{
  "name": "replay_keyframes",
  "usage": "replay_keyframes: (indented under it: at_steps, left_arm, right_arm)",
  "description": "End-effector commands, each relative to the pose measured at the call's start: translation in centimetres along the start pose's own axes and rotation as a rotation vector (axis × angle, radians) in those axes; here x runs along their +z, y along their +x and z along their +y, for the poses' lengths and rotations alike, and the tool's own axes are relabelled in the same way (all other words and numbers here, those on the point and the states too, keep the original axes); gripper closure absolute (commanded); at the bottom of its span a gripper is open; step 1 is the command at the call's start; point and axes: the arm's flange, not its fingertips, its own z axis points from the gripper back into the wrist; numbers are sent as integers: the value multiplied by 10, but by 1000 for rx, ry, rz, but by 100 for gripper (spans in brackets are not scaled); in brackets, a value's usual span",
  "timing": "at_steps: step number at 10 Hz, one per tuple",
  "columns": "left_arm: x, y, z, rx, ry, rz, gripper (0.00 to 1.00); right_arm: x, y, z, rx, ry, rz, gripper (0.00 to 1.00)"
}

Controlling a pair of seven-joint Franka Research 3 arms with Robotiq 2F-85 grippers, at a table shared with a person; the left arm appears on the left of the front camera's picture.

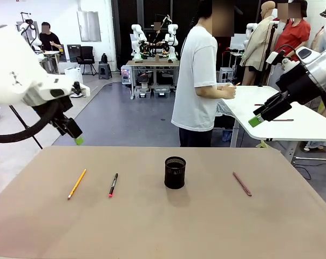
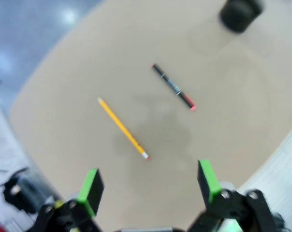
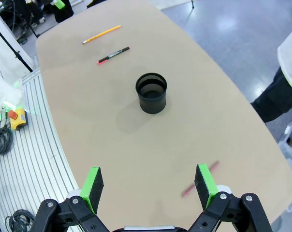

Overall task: Place the pens into the pen holder.
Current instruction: Pick up a writing instrument from the table and place it into the Pen holder.

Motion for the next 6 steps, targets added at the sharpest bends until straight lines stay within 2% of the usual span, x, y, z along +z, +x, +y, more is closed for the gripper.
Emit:
replay_keyframes:
  at_steps: [1,4,6]
  left_arm:
    - [-24,10,4,76,39,104,0]
    - [-80,3,19,168,81,128,0]
    - [-93,2,29,234,59,73,0]
  right_arm:
    - [0,1,0,-9,12,-18,0]
    - [0,1,0,-9,12,-18,0]
    - [0,1,0,-9,12,-18,0]
